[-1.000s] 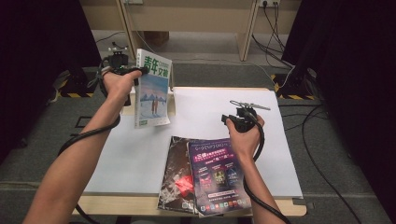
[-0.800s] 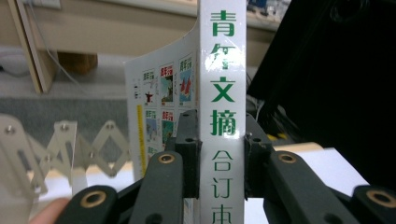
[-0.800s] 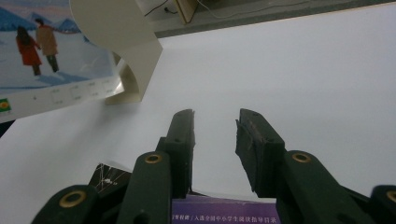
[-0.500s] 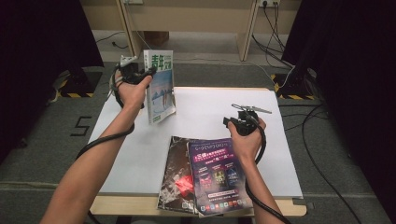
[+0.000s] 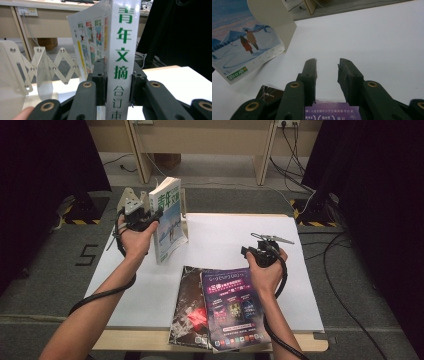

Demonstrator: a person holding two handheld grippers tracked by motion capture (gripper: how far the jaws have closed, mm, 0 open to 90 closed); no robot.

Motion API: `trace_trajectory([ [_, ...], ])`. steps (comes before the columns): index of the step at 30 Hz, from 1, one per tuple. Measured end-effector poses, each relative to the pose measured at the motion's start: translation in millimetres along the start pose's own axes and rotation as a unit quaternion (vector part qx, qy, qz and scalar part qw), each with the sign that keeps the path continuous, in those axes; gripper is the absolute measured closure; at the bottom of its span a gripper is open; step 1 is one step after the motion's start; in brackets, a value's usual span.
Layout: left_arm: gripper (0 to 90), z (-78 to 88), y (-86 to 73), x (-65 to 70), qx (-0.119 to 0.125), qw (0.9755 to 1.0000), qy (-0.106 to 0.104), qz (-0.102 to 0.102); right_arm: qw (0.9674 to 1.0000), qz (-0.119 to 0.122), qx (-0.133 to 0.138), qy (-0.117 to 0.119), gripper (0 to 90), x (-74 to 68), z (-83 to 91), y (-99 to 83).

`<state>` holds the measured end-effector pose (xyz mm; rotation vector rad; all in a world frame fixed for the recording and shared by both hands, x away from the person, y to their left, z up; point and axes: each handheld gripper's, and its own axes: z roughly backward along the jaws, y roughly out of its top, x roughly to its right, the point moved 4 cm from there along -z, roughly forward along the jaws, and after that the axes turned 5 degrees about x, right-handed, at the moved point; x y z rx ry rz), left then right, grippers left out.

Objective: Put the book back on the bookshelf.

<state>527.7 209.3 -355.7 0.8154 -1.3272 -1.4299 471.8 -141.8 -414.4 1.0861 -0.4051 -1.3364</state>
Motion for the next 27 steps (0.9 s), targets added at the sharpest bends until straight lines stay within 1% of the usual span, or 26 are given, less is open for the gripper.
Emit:
trace_trajectory([
  [1, 71.0, 1.8, -1.1, 1.6, -0.003, 1.0000, -0.003, -0.005, 1.0000, -0.001, 0.000, 0.000, 67.4, -0.3, 0.1, -0.5],
  [3, 70.7, 6.3, -2.7, 3.3, -0.008, 1.0000, -0.003, 0.000, 1.0000, -0.003, -0.002, 0.001, 67.4, -0.4, -0.5, -1.6],
  [4, 70.4, 8.5, -3.6, 4.1, -0.010, 0.9999, -0.003, -0.001, 1.0000, -0.002, -0.001, 0.001, 67.4, -0.3, -0.8, -2.0],
  [6, 69.7, 12.6, -5.2, 5.2, -0.015, 0.9999, -0.004, -0.007, 1.0000, -0.002, -0.002, 0.003, 67.4, -0.5, -0.4, -2.7],
  [9, 67.8, 16.8, -6.3, 4.5, -0.020, 0.9997, -0.012, -0.001, 1.0000, -0.007, -0.002, 0.002, 67.4, 0.4, 0.5, -2.9],
  [14, 65.5, 21.3, -7.0, 2.2, -0.023, 0.9994, -0.024, 0.004, 1.0000, -0.006, 0.001, 0.001, 67.3, 1.2, 2.4, -1.9],
  [15, 64.6, 22.0, -6.9, 2.3, -0.022, 0.9994, -0.027, 0.006, 1.0000, -0.006, 0.002, 0.001, 67.3, 1.2, 2.5, -1.9],
  [17, 63.3, 23.6, -6.1, 3.2, -0.018, 0.9994, -0.031, 0.003, 1.0000, -0.008, 0.002, 0.001, 67.3, 1.2, 2.3, -2.2],
  [19, 62.7, 25.9, -5.0, 4.8, -0.011, 0.9995, -0.030, -0.004, 1.0000, -0.006, 0.001, 0.002, 67.3, 1.6, 2.1, -2.7],
  [21, 62.9, 27.6, -4.9, 6.1, -0.009, 0.9995, -0.028, -0.004, 1.0000, -0.006, 0.000, 0.001, 67.2, 1.4, 1.8, -3.5],
  [24, 65.7, 30.5, -6.1, 6.8, -0.003, 0.9997, -0.019, -0.011, 1.0000, -0.008, -0.001, 0.001, 67.2, 1.2, 1.9, -4.0],
  [27, 68.3, 33.7, -8.1, 7.7, 0.003, 0.9998, -0.016, -0.011, 1.0000, -0.008, 0.000, 0.001, 67.1, 1.6, 2.4, -4.0],
])
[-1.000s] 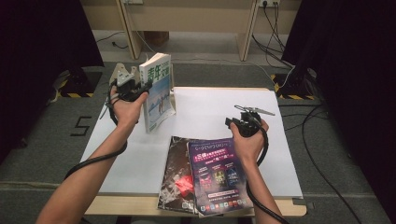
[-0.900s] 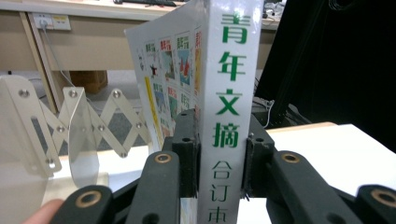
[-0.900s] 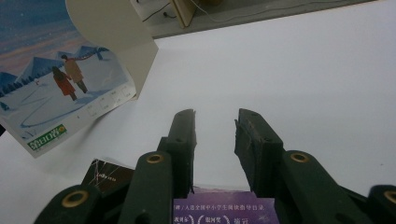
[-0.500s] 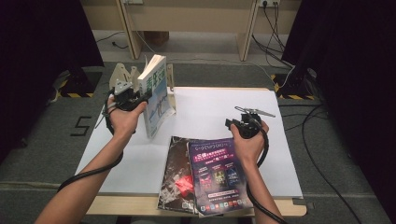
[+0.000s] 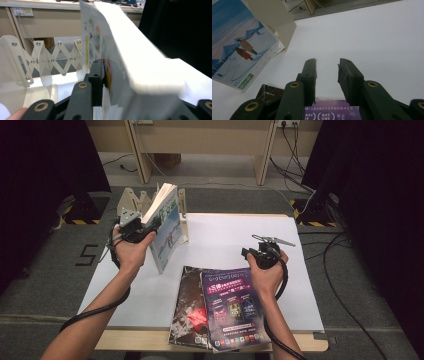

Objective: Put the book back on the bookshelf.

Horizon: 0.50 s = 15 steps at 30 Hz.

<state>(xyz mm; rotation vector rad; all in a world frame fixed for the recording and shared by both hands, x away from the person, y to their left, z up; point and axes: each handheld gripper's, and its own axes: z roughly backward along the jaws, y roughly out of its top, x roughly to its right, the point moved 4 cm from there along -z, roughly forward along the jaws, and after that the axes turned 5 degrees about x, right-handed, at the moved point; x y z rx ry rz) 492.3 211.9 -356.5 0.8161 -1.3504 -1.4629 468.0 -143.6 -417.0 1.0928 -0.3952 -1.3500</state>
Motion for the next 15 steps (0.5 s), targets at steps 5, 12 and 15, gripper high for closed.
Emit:
trace_trajectory([
  [5, 69.6, 1.8, -1.3, 1.5, 0.004, 1.0000, 0.001, 0.001, 1.0000, -0.001, 0.001, 0.000, 66.9, -0.1, 0.7, 0.0],
  [12, 67.2, 6.6, -3.8, 2.3, 0.001, 0.9999, -0.007, 0.011, 1.0000, 0.000, 0.001, -0.002, 66.6, 2.8, 2.5, 0.9],
  [15, 66.6, 4.9, -5.5, 1.6, -0.017, 0.9996, -0.011, 0.019, 1.0000, -0.003, 0.001, -0.002, 66.4, 3.3, 2.7, 0.7],
])
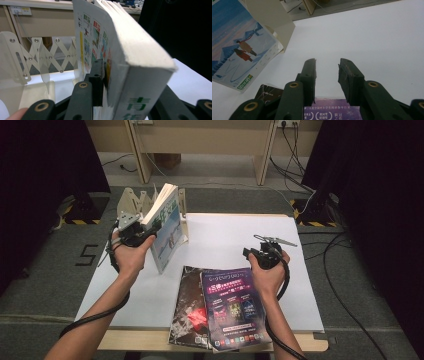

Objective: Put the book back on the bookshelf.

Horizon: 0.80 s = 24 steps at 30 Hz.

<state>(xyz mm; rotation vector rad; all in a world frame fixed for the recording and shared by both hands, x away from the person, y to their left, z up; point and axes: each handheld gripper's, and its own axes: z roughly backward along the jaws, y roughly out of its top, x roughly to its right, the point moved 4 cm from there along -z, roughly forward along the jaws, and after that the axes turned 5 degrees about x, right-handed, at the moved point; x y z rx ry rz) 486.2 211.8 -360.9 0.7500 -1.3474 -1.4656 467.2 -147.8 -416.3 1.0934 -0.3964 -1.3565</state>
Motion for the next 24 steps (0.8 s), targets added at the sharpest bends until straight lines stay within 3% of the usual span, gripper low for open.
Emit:
trace_trajectory([
  [2, 65.6, -2.2, -1.3, -1.2, -0.009, 0.9999, -0.002, 0.013, 1.0000, -0.001, -0.001, 0.000, 66.2, -0.1, -0.2, -0.3],
  [11, 72.9, -3.4, 4.5, -0.2, -0.040, 0.9987, 0.017, -0.026, 1.0000, -0.005, -0.006, 0.000, 65.9, -0.2, -1.1, -2.2],
  [15, 73.2, -5.1, 6.3, 0.4, -0.033, 0.9994, 0.006, -0.009, 1.0000, -0.002, -0.005, -0.001, 65.9, 1.6, -1.5, -2.6],
  [19, 73.5, -11.7, 13.9, 4.0, -0.024, 0.9994, 0.012, -0.020, 1.0000, 0.000, -0.004, -0.002, 66.0, 3.8, -0.4, -2.3],
  [24, 73.6, -23.5, 21.6, 4.4, -0.019, 0.9996, 0.020, -0.010, 1.0000, -0.001, -0.001, -0.003, 66.2, 6.4, 1.7, -1.3],
])
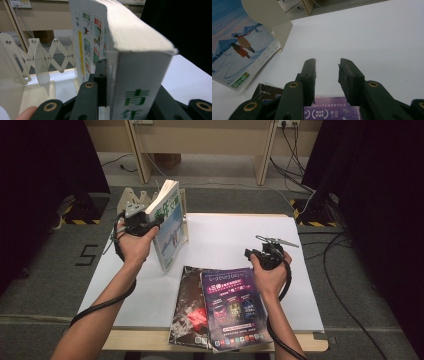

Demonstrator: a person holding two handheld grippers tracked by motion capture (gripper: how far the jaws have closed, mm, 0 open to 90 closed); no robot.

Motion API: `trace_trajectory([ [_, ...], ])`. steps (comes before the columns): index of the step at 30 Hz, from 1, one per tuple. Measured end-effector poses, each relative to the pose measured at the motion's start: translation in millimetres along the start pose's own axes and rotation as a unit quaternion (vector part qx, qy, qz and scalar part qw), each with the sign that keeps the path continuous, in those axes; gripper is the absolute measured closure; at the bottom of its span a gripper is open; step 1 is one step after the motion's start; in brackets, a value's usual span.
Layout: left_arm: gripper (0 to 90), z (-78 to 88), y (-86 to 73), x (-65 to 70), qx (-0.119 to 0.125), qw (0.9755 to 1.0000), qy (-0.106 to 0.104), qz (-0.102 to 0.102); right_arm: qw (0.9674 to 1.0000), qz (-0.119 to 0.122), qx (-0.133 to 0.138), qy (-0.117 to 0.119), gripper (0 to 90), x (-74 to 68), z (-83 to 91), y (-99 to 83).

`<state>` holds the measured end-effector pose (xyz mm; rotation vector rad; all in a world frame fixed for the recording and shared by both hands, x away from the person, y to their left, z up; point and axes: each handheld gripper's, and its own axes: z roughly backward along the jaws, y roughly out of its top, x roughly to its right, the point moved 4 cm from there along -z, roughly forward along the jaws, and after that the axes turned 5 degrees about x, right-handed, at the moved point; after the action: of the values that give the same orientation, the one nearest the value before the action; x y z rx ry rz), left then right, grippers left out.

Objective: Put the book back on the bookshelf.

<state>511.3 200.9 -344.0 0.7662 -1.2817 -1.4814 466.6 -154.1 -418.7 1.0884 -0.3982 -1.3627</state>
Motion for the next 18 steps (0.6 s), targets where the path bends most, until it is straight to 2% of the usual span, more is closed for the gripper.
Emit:
trace_trajectory([
  [2, 73.6, -4.4, 3.1, -0.2, 0.004, 1.0000, 0.006, 0.002, 1.0000, 0.001, -0.001, -0.001, 66.3, 1.0, 1.0, 0.2],
  [6, 73.6, -13.1, 10.3, 3.0, 0.015, 0.9997, 0.016, -0.010, 1.0000, 0.001, 0.001, -0.003, 66.4, 3.0, 2.3, 0.5],
  [11, 73.5, -24.8, 17.0, 6.5, 0.029, 0.9993, 0.022, -0.012, 1.0000, -0.003, 0.001, -0.004, 66.5, 4.1, 2.8, -0.1],
  [18, 73.5, -40.3, 22.0, 8.2, 0.034, 0.9984, 0.038, -0.026, 1.0000, -0.005, 0.002, -0.005, 66.7, 5.8, 2.9, -0.3],
])
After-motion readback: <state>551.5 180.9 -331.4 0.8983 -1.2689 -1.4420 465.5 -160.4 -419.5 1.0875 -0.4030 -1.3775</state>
